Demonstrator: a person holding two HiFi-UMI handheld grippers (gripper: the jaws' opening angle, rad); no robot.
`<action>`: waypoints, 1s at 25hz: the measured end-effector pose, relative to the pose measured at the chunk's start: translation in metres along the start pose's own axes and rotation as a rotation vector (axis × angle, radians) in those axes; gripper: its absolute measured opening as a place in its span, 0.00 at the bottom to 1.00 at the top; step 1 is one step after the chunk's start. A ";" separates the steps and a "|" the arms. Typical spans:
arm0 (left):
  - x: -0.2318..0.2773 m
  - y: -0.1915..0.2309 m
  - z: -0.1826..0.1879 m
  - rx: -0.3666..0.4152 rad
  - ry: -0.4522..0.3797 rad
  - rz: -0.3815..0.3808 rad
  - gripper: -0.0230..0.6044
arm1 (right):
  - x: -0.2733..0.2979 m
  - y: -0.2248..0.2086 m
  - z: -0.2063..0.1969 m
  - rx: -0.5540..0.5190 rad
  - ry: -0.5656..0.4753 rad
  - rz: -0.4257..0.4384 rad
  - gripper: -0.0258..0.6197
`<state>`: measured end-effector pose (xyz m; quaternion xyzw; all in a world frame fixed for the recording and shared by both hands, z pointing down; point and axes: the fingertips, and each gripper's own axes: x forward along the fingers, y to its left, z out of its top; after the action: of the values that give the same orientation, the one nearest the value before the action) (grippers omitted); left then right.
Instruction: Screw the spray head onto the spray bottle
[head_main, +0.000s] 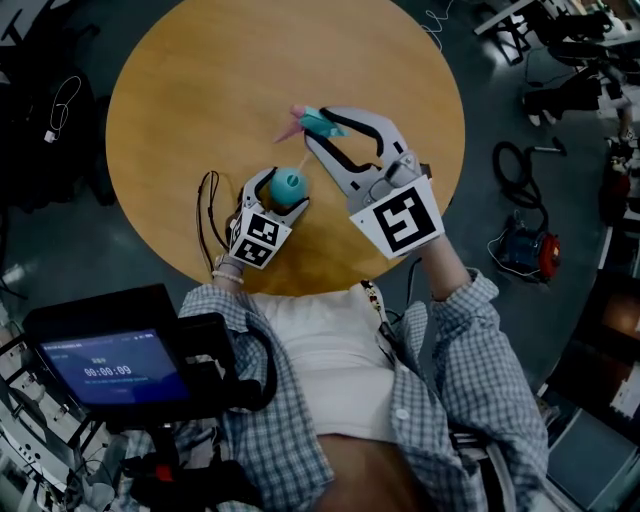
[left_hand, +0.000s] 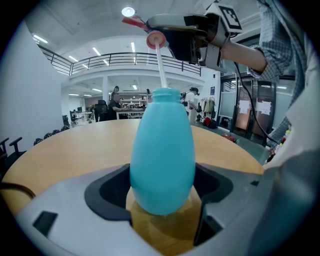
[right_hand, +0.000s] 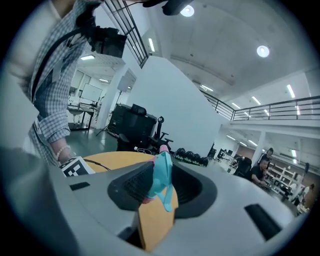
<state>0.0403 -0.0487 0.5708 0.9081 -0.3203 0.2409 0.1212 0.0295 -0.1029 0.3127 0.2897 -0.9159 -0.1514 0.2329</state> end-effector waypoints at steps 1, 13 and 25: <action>0.000 0.000 0.000 0.000 0.000 -0.001 0.64 | 0.002 0.006 -0.003 -0.018 0.005 -0.001 0.21; -0.001 -0.002 0.000 -0.001 -0.002 -0.002 0.64 | 0.020 0.078 -0.046 -0.185 0.031 -0.016 0.21; -0.004 -0.001 0.000 0.001 -0.002 -0.002 0.64 | 0.022 0.102 -0.057 -0.232 0.016 -0.036 0.21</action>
<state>0.0385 -0.0455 0.5690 0.9087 -0.3196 0.2399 0.1208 -0.0043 -0.0440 0.4104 0.2783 -0.8851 -0.2580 0.2695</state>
